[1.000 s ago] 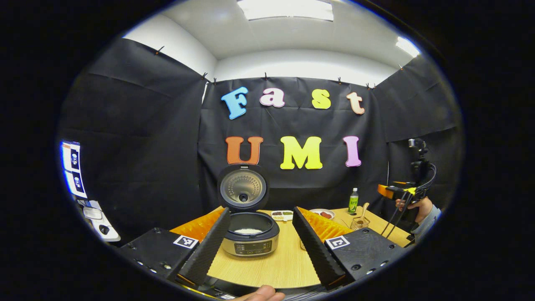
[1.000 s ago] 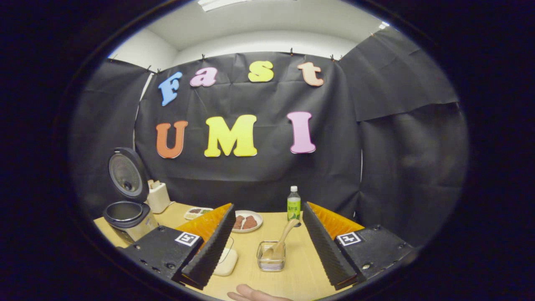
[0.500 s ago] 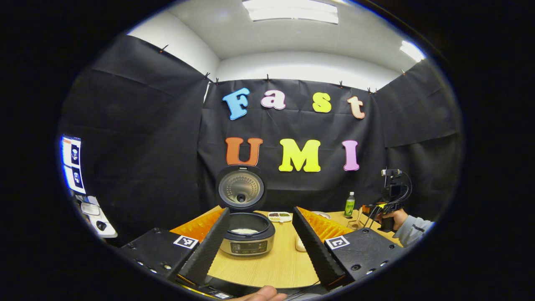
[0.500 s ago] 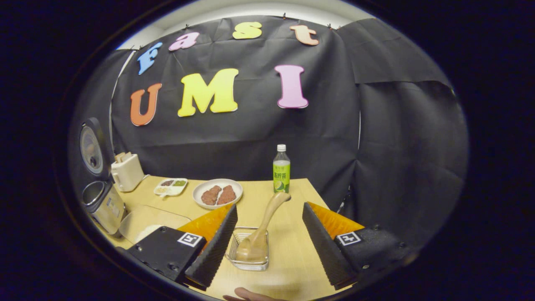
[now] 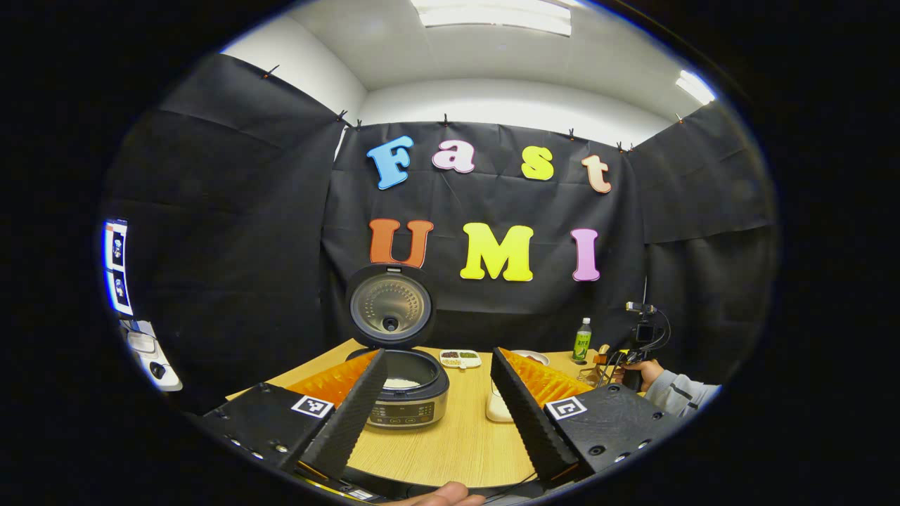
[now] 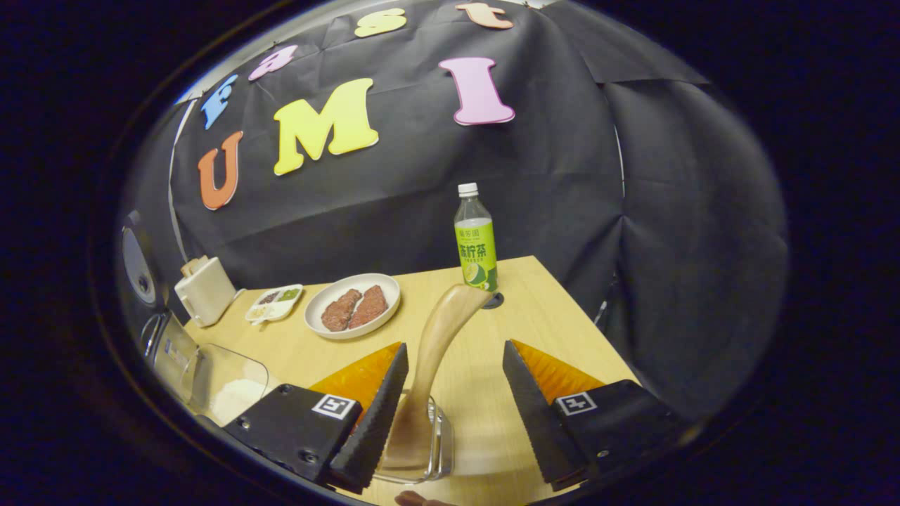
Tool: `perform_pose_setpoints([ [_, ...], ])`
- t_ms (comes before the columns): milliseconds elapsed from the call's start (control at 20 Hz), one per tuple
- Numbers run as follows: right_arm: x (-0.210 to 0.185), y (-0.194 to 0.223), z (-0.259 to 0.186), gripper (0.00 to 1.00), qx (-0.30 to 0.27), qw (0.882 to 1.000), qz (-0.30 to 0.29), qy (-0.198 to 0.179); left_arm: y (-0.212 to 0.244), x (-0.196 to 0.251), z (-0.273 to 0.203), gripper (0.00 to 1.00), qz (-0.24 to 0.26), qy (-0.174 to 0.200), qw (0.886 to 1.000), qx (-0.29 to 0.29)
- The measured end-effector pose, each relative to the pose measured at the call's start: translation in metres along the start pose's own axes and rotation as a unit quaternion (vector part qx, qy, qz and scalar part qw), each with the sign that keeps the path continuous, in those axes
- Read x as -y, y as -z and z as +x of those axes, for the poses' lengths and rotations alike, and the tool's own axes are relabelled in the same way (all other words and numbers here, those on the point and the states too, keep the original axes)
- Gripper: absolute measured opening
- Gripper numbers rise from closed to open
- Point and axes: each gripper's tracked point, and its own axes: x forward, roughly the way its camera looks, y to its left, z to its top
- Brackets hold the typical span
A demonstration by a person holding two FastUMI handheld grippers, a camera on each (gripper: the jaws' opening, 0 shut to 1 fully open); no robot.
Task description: Close the left gripper, press the button to open the rice cooker; take a wooden spoon from the chopstick holder with the right hand, scoop a spoonful of rice and pour it into the rice cooker, then put the wooden spoon back into the chopstick holder.
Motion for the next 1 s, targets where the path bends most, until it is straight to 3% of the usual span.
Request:
perform_pose_setpoints([
  [50, -0.005, -0.001, 0.004, 0.81, -0.007, 1.000, 0.006, -0.014, 0.002, 0.001, 0.001, 0.94, -0.001, 0.000, 1.000, 0.000],
  [200, -0.014, -0.004, 0.017, 0.74, -0.024, 0.999, 0.003, -0.027, 0.010, 0.005, 0.008, 0.94, -0.011, 0.005, 1.000, -0.010],
  [350, -0.014, -0.005, 0.016, 0.48, -0.020, 1.000, 0.000, -0.022, 0.006, -0.003, 0.009, 0.95, -0.013, -0.005, 1.000, -0.005],
  [400, -0.019, -0.009, 0.009, 0.31, -0.016, 0.999, 0.007, -0.034, 0.005, -0.010, 0.009, 0.95, -0.012, -0.014, 1.000, -0.003],
  [550, -0.030, -0.014, -0.019, 0.22, -0.002, 0.999, 0.003, -0.050, 0.007, -0.025, 0.003, 0.94, -0.021, -0.032, 0.999, 0.001],
  [700, -0.037, -0.023, -0.049, 0.16, 0.025, 0.999, 0.001, -0.036, 0.006, -0.016, -0.006, 0.94, -0.032, -0.010, 0.999, 0.009],
  [1000, -0.056, -0.076, -0.111, 0.14, 0.111, 0.994, -0.022, -0.010, 0.007, -0.021, -0.029, 0.95, -0.021, -0.003, 1.000, 0.014],
])
